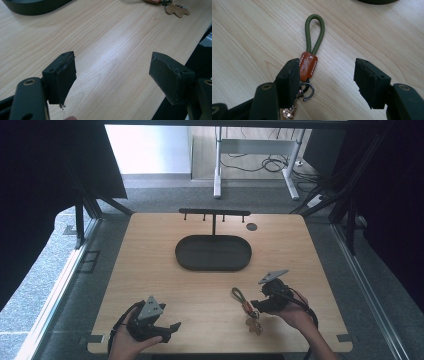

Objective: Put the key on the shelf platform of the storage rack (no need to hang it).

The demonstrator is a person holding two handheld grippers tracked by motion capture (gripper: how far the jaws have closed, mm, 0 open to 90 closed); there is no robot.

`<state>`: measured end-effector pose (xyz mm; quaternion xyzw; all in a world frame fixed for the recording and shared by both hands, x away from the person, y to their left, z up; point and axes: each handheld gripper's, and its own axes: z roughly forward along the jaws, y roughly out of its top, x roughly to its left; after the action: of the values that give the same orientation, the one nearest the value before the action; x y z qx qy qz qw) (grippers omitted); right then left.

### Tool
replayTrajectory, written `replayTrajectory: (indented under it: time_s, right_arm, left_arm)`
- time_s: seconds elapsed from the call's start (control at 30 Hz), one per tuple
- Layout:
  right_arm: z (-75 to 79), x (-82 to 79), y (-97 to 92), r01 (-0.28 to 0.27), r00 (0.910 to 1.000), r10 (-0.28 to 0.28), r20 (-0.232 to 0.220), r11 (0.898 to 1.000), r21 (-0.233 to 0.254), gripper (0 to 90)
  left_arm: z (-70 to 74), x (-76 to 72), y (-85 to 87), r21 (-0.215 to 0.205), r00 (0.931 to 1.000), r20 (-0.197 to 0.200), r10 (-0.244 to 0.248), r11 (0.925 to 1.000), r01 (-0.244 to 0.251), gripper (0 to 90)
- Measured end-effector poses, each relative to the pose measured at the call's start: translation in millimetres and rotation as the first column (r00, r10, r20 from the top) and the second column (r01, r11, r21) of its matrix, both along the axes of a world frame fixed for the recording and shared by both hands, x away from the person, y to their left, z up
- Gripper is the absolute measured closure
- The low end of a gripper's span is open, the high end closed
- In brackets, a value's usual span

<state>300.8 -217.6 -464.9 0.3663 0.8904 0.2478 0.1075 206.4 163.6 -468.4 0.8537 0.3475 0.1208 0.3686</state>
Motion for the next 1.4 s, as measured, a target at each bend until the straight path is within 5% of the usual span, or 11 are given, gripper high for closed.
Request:
replayTrajectory:
  time_s: [1.4]
  right_arm:
    - [-33.9, 11.7, 37.1, -0.056, 0.993, 0.043, -0.11, 0.991, -0.118, 45.6]
  left_arm:
    - [-1.7, 1.6, -6.8, 0.009, 0.9995, -0.003, -0.031, 0.9995, 0.031, 22.0]
